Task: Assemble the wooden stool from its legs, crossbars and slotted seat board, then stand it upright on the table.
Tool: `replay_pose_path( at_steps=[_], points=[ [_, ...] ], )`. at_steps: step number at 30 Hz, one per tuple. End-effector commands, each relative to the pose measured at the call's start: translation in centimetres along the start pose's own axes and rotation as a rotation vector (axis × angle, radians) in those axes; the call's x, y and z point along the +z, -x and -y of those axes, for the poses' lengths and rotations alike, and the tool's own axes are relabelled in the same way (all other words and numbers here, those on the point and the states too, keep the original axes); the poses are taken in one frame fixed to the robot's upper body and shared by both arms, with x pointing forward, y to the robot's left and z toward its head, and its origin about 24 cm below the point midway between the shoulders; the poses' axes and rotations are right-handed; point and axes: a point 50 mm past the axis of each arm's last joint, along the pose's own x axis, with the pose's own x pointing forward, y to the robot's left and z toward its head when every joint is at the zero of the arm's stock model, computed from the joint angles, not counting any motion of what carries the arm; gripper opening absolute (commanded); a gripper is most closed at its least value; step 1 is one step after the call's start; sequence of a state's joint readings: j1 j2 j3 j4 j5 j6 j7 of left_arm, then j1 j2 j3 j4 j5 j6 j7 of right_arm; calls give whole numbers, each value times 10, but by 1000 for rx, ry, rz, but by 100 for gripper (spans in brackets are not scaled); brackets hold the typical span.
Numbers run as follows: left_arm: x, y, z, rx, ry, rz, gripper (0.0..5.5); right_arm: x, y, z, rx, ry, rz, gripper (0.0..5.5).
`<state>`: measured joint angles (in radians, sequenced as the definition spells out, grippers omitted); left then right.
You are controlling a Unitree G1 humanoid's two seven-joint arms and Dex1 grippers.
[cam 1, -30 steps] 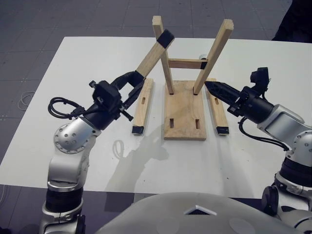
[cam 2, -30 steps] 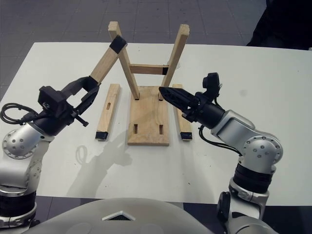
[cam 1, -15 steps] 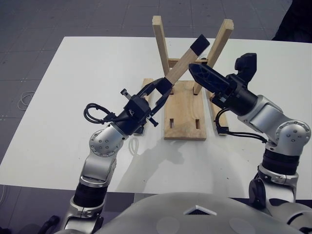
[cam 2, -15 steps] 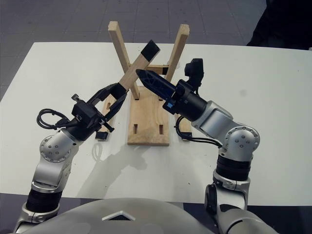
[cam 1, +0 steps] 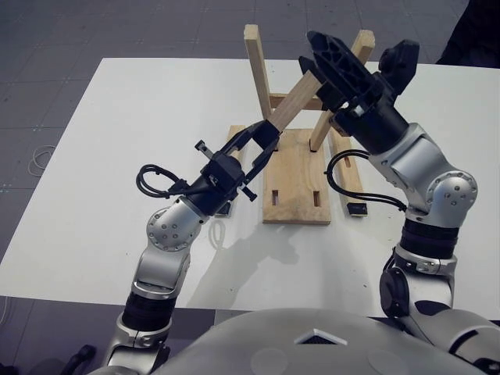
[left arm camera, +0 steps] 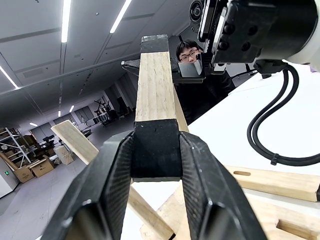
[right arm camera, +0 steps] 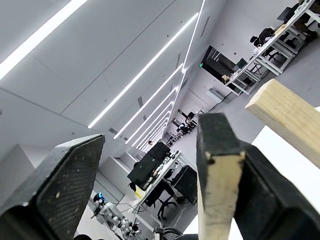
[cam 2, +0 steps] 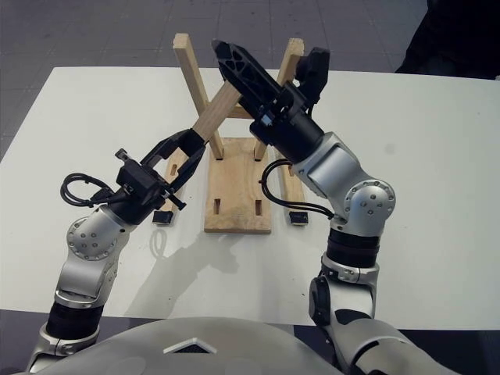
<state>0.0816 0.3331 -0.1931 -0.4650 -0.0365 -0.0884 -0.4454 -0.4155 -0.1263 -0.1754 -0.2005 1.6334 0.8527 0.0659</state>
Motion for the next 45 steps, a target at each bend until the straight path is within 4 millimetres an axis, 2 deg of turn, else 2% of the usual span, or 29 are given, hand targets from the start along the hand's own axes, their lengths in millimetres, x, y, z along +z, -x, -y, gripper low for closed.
replay_pose_path(
  at_steps=[1, 6, 14, 22, 33, 45],
  points=[
    [0, -3, -3, 12, -17, 1, 132, 2, -4, -4, 5, -28, -3, 385],
    [-2, -2, -3, 3, -22, -7, 132, 1, -4, -2, -11, -49, -17, 385],
    [-5, 0, -3, -5, -33, -19, 132, 3, -7, -2, -19, -48, -11, 243],
    [-3, -2, -4, 3, -24, -6, 132, -5, -3, 1, -40, -24, -71, 91],
    [4, -6, -8, -6, -17, 14, 132, -11, 10, 31, -217, 127, -149, 43],
    [3, -7, -5, 3, -12, 15, 132, -6, -3, 14, -136, 20, -65, 43]
  ],
)
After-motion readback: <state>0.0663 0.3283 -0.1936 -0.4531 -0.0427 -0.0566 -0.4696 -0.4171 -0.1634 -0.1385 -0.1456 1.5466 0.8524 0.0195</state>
